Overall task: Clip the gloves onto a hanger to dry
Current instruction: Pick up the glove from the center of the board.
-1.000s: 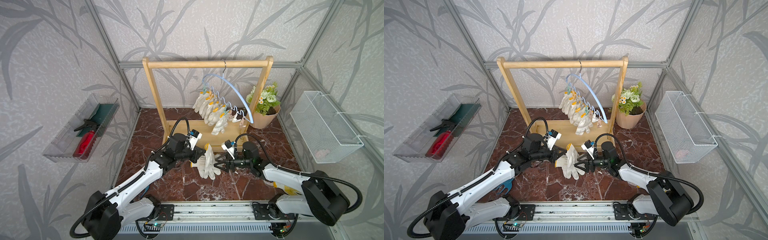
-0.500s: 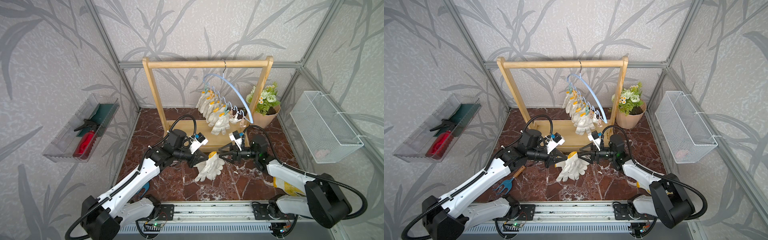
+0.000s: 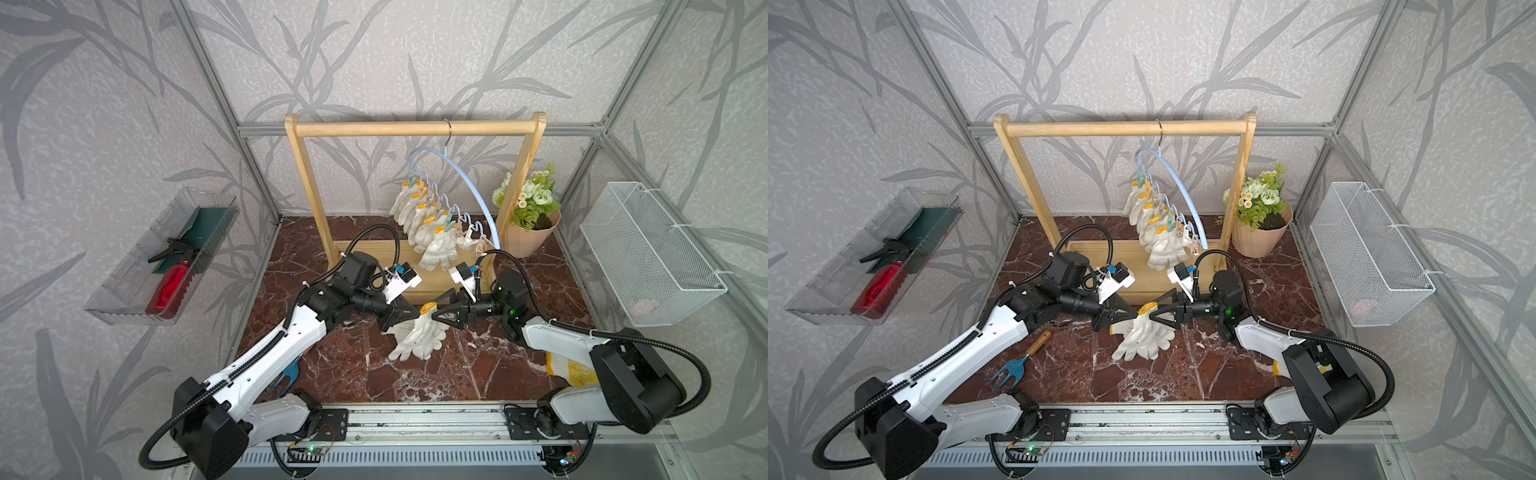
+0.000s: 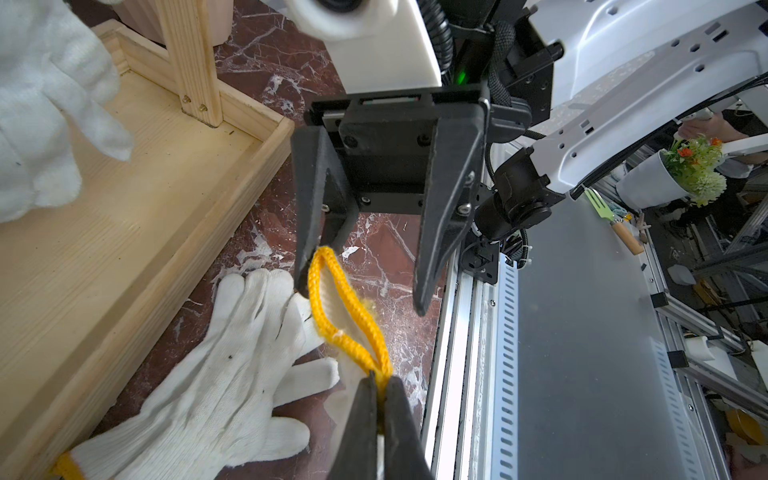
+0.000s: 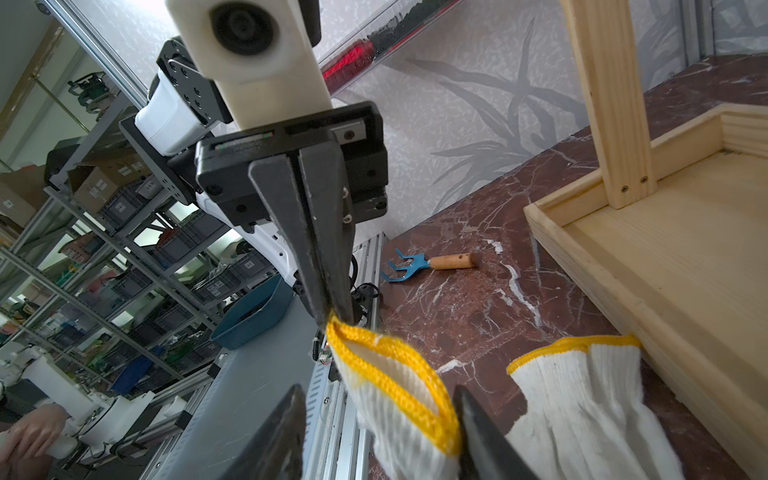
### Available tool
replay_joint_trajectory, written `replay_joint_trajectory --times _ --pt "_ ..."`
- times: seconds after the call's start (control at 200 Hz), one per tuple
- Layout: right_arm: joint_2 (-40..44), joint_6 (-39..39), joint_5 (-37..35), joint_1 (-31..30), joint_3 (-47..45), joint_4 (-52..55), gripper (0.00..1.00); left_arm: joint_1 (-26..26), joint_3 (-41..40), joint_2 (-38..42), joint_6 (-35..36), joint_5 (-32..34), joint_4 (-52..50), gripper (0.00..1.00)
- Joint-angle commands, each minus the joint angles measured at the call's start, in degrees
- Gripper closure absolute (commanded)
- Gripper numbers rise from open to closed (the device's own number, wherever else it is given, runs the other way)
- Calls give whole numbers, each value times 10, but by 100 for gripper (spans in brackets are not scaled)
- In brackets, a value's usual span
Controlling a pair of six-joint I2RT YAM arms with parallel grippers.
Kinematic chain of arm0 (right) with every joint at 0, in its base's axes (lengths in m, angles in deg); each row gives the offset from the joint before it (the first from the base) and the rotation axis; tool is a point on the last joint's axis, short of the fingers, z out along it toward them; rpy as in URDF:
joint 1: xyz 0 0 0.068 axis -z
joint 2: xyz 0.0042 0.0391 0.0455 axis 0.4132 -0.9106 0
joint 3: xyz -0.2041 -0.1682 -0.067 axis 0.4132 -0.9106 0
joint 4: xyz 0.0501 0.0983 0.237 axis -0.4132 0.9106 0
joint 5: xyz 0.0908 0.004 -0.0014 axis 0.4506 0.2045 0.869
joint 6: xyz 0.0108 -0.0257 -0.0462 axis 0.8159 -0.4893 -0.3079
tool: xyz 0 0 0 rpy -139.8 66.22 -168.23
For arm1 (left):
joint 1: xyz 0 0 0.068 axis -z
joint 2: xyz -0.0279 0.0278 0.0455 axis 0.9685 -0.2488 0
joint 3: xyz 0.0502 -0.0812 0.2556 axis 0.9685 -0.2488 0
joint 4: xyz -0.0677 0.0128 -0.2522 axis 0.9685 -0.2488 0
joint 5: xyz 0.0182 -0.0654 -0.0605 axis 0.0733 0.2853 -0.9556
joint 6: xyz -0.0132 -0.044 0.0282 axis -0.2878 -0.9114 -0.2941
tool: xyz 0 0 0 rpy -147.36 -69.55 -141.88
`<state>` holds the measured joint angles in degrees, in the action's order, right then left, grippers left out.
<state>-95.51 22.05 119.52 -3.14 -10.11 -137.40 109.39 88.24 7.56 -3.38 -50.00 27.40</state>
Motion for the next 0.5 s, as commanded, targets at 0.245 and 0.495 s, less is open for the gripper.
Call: replay_joint_trajectory --times 0.245,0.495 --pt "16 -21 4 -1 10 16 84 3 11 4 12 26 2 100" --pt "52 -59 -35 6 6 82 100 2 -3 7 -9 63 43 97"
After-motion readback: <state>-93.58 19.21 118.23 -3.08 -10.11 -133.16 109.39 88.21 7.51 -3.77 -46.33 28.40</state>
